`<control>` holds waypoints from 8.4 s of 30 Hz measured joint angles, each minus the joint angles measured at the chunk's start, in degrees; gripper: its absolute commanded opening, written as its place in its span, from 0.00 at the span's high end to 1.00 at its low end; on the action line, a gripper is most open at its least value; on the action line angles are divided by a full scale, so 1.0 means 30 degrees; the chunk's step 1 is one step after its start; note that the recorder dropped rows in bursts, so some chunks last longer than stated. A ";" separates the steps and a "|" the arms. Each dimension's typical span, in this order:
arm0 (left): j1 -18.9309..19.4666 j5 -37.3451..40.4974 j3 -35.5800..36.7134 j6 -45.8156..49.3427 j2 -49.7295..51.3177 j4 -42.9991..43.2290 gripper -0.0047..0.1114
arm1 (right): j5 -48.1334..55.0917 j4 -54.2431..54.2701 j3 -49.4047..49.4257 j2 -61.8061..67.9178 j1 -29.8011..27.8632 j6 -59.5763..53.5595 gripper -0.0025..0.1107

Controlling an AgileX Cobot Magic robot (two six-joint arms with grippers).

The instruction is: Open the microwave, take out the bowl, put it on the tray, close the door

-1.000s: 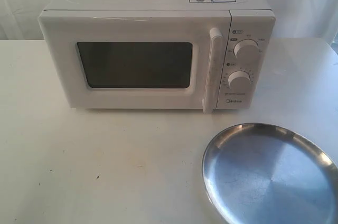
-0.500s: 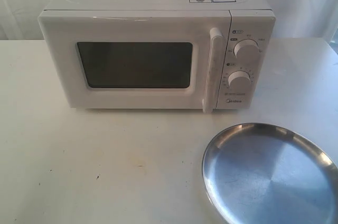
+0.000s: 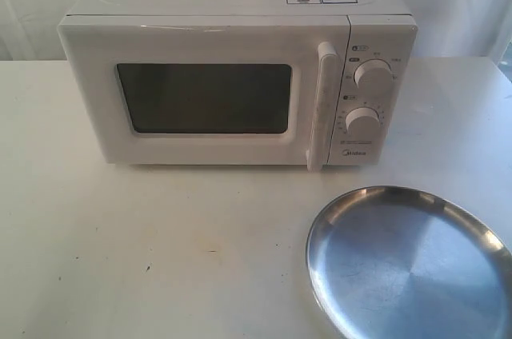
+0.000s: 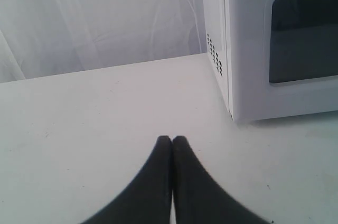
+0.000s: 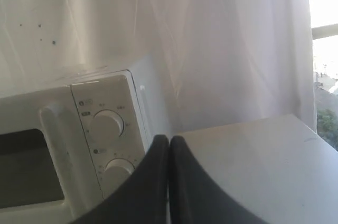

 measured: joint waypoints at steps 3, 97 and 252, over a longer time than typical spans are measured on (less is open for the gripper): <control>0.0000 0.0000 0.0000 0.0000 0.0000 0.0000 0.96 | -0.0306 0.0000 0.0000 0.0000 0.0000 0.0225 0.98; 0.0000 0.0000 0.0000 0.0000 0.0000 0.0000 0.96 | -1.7730 -2.0563 -1.5131 3.3378 0.0000 0.5300 0.73; 0.0000 0.0000 0.0000 0.0000 0.0000 0.0000 0.96 | -0.2950 -1.8332 -2.4959 3.7984 0.8730 -0.1068 0.55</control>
